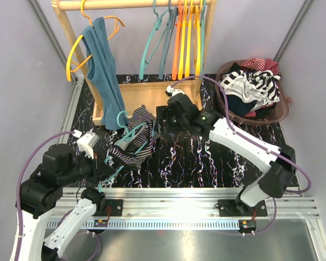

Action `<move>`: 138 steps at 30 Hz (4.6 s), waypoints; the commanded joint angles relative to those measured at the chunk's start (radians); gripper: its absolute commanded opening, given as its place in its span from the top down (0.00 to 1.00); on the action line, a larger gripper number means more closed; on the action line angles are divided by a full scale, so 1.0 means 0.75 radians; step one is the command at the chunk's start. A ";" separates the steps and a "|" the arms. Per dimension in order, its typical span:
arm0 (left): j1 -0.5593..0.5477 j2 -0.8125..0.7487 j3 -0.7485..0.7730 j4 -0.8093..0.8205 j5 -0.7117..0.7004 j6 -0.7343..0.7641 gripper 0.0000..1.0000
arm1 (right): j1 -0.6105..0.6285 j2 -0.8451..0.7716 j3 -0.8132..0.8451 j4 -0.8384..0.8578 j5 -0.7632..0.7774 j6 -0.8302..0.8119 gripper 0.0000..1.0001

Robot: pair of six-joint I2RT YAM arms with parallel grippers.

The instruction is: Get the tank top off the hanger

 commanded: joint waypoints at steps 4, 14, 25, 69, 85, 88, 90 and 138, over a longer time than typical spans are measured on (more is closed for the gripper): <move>-0.006 0.013 0.004 0.084 0.060 -0.002 1.00 | 0.062 -0.097 -0.002 0.160 -0.287 -0.005 0.20; -0.006 0.033 0.047 0.092 0.062 -0.006 1.00 | 0.095 0.134 0.160 0.016 0.022 0.105 0.84; -0.006 0.005 0.071 0.064 0.034 -0.023 1.00 | -0.140 0.030 -0.075 -0.108 0.276 0.298 1.00; -0.077 -0.198 -0.497 0.518 0.465 0.014 1.00 | -0.067 -0.334 -0.910 1.209 -0.485 1.623 0.46; -0.090 -0.165 -0.497 0.777 0.324 0.016 0.01 | -0.087 -0.814 -0.726 0.770 -0.052 0.986 1.00; -0.092 -0.147 -0.491 0.845 0.334 0.002 0.01 | -0.089 -0.784 -0.465 0.495 -0.070 0.661 1.00; -0.092 -0.128 -0.475 0.871 0.338 0.006 0.01 | -0.089 -0.776 -0.309 0.360 -0.097 0.461 1.00; -0.791 0.463 -0.234 1.234 0.134 0.313 0.61 | -0.089 -1.307 -0.738 0.416 0.257 1.619 1.00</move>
